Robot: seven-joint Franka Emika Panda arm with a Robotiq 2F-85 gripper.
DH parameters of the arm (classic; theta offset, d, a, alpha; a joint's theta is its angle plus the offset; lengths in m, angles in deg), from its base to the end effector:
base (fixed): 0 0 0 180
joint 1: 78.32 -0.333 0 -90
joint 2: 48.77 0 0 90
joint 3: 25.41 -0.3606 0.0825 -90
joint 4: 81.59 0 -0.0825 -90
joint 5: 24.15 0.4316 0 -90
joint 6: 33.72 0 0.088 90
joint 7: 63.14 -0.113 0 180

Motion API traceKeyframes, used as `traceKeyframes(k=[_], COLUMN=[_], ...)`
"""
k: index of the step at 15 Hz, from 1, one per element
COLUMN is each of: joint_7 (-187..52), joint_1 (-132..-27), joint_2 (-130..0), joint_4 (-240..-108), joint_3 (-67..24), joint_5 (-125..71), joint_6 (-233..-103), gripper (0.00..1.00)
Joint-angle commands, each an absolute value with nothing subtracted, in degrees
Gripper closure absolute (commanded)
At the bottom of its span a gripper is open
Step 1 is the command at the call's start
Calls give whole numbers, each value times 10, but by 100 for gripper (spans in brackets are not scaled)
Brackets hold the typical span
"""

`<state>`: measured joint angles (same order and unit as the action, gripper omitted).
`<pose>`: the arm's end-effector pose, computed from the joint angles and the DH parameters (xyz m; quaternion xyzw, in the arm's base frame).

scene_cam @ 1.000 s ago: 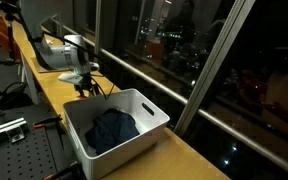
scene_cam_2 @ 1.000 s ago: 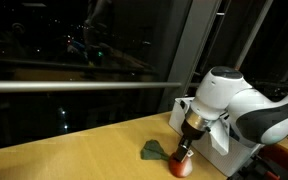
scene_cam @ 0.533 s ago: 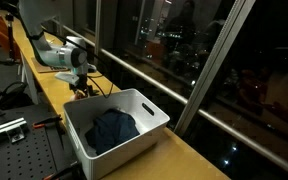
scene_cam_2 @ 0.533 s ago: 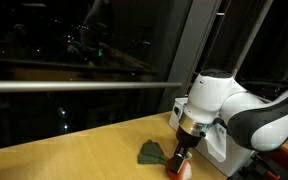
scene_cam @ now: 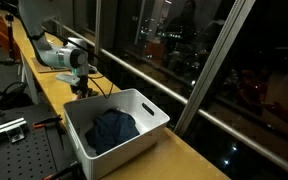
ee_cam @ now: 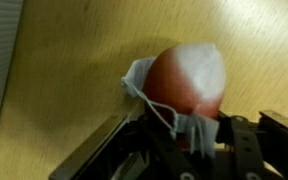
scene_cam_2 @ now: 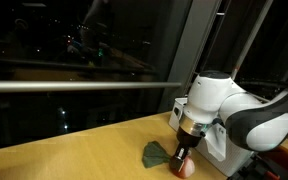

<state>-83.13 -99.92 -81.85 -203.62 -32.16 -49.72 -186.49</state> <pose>0.5254 0.2992 0.1188 0.9631 0.2607 0.0156 0.0654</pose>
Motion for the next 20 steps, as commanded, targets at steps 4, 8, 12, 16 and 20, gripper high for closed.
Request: traceKeyframes(k=[4,8,12,16,20], joint_7=[-840,-866,-863,-841,-829], joint_1=[-1043,-1017,-938,-861,-812], joint_2=[-676,-550,-422,-338,-302], joint_4=[-2094,-2146,-2216,-2275,-2311], joint_3=[-274,-259,-274,-279,-286], joint_5=[-516,-579,-612,-605,-600], joint_6=[-1824,-1774,-1745,-1754,-1764], gripper=[99,98,97,97,97])
